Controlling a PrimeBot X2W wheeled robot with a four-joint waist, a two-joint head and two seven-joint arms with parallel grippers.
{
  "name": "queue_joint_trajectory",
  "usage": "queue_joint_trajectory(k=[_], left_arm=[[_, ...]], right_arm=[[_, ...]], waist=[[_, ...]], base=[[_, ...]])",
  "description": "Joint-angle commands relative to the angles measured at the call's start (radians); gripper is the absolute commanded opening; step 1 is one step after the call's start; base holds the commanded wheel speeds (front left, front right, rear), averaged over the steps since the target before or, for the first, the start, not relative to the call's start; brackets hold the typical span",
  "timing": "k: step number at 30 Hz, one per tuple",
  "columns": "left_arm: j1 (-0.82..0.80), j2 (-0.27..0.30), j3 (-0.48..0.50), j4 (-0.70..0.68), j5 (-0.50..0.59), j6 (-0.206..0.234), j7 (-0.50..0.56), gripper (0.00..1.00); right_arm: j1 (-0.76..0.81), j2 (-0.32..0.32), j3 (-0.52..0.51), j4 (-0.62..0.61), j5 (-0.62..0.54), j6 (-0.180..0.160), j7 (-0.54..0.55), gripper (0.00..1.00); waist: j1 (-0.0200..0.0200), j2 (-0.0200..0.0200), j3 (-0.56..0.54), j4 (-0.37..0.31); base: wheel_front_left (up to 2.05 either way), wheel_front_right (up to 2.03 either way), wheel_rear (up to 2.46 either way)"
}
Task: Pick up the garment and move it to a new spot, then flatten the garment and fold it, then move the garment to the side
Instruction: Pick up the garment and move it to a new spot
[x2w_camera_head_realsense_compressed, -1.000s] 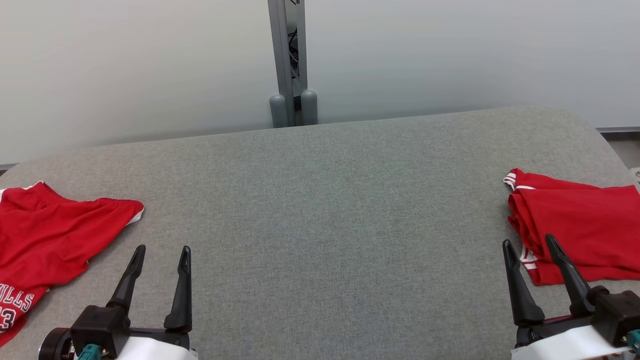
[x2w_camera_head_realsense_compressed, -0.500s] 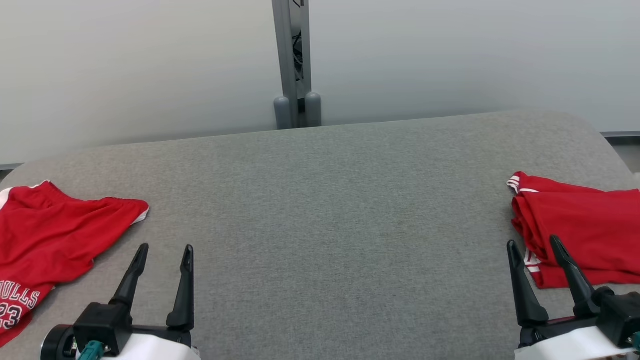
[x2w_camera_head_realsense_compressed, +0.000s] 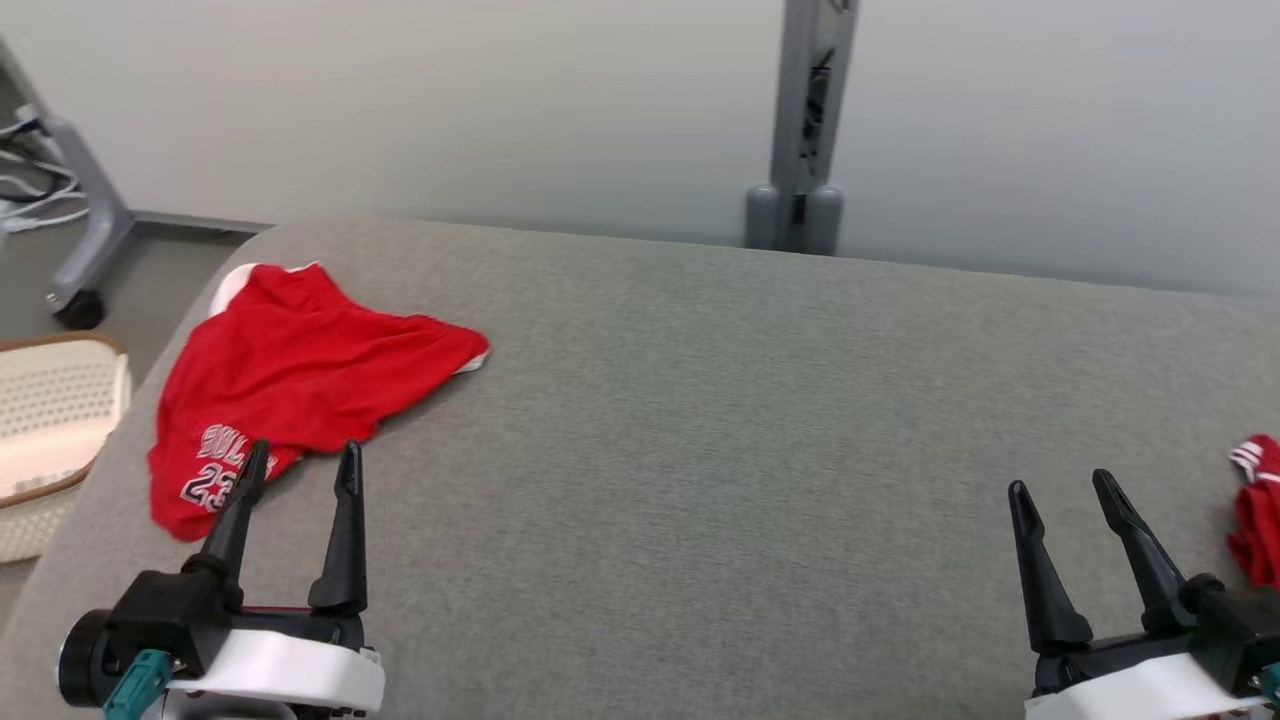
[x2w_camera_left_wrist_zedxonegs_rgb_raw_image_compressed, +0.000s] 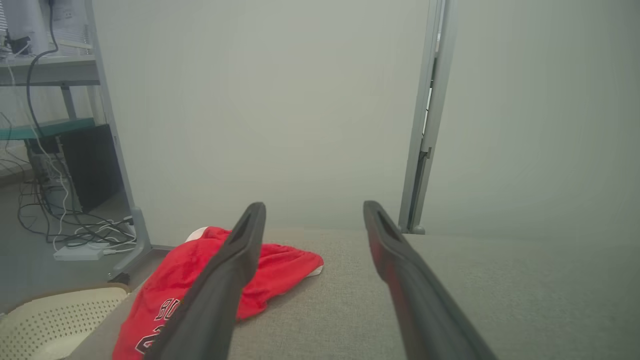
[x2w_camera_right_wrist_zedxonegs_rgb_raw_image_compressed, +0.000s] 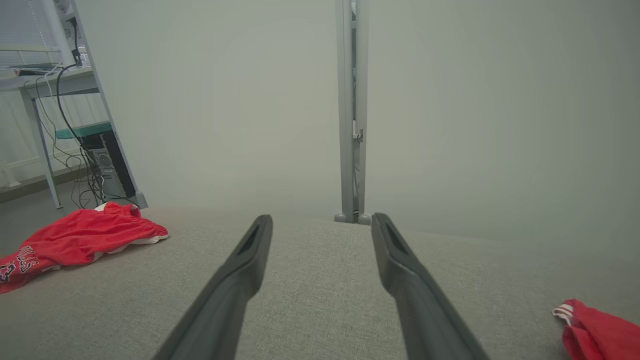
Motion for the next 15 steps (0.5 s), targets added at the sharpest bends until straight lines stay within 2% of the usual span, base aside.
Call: queue_joint_trajectory(k=[1,7,15], left_arm=[[-0.015,0.004,0.006,0.002,-0.001,-0.001,-0.006,1.0],[-0.007,0.009,0.03,0.024,-0.011,0.004,-0.019,1.0],[-0.018,-0.001,0.041,0.045,-0.022,-0.001,-0.03,1.0]], right_arm=[[-0.012,-0.004,-0.004,-0.003,-0.004,0.0,-0.001,1.0],[-0.026,-0.004,0.023,0.013,-0.001,0.0,0.0,1.0],[-0.034,-0.005,0.043,0.03,0.01,0.0,-0.008,1.0]], waist=[[0.0,-0.0001,0.003,0.088],[0.0,-0.0001,0.002,0.19],[0.0,-0.0001,0.006,0.229]], base=[[0.0,0.0,0.0],[0.0,0.0,0.0],[0.0,0.0,0.0]])
